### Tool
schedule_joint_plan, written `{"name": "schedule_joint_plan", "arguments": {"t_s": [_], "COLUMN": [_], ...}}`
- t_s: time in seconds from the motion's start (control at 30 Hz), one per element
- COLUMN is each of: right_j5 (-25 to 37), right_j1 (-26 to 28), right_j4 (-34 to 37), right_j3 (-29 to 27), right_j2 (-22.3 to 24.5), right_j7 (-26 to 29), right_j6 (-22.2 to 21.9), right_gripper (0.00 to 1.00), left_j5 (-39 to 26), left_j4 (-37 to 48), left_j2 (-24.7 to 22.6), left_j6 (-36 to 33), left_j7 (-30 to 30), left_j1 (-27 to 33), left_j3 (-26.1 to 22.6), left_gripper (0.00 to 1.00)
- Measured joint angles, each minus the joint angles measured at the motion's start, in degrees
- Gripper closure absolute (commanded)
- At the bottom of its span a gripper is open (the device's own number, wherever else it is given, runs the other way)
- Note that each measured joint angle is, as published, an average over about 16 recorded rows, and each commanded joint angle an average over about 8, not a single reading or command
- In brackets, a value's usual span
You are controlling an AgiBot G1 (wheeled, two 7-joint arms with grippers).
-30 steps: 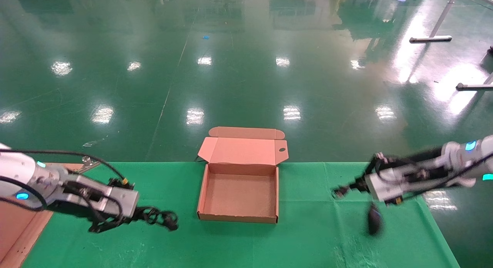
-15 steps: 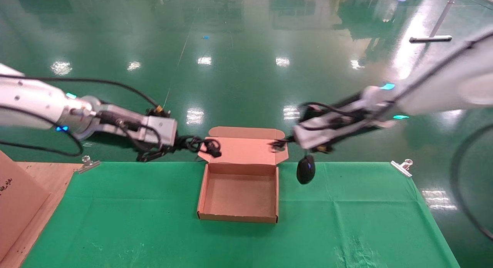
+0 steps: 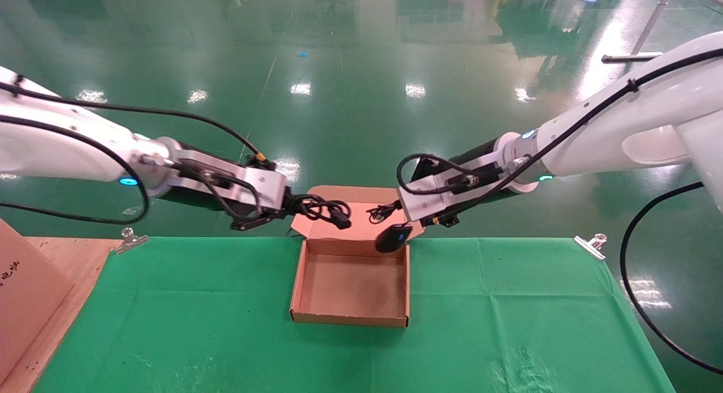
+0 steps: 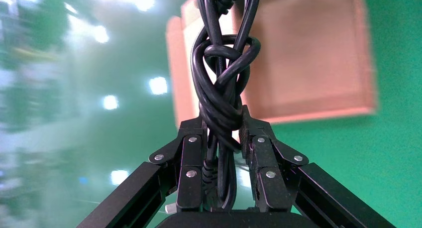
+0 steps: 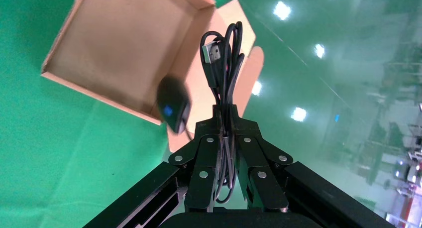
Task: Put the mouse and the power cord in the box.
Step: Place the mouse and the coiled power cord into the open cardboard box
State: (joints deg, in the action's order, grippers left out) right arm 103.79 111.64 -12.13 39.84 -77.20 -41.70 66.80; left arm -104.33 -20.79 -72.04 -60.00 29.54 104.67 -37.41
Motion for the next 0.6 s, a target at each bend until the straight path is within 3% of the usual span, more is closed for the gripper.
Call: {"name": "schedule_joint_plan", "arguments": {"t_s": [0.3, 0.6], "right_j5": [-1.25, -2.61], "right_j1": [2.38, 4.13], "right_j4": [2.85, 6.31], "right_j3": [-0.12, -1.07], "right_j2": [2.39, 4.89], "right_j7": [-1.89, -5.79], "right_j6": [-0.24, 0.60], "right_gripper": [1.00, 1.00], "left_j5": [1.90, 1.26], "left_j4": [-4.72, -13.00], "left_j2": [-5.32, -6.55], "left_j6": [24.38, 38.09], "left_j7": [4.17, 0.26], "left_j1": [-13.60, -25.64], "left_j3": [-1.71, -12.77], "left_gripper": [1.00, 1.00]}}
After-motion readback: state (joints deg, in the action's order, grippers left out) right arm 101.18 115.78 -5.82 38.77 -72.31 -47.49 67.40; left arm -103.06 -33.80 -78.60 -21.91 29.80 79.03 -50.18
